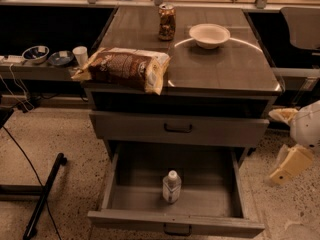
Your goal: Pick blue plastic bottle from middle drawer and place on counter
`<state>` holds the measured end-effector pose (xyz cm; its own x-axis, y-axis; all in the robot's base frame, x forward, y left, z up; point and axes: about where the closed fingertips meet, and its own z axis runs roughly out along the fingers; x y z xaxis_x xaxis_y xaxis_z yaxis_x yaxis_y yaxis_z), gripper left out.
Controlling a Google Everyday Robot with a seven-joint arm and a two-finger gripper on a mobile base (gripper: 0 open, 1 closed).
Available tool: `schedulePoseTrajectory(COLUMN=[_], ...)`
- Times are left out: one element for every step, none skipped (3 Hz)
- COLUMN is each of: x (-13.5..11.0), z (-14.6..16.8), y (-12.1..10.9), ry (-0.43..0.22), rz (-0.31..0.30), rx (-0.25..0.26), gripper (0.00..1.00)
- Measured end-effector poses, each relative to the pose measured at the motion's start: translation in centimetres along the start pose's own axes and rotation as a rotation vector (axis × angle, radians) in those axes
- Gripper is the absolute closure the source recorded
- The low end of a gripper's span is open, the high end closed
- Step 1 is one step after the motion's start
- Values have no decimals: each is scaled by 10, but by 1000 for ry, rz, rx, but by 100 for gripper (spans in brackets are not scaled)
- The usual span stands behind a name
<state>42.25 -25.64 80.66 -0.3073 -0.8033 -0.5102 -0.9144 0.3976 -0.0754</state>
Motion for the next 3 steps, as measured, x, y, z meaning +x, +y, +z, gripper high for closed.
schedulePoseTrajectory(x=[-8,-3,-8], z=[16,86,173], y=[-3,12,21], ry=[-47,-213,-435], rz=[-17,1,-60], rx=[-25,-101,-137], gripper=[0,0,0])
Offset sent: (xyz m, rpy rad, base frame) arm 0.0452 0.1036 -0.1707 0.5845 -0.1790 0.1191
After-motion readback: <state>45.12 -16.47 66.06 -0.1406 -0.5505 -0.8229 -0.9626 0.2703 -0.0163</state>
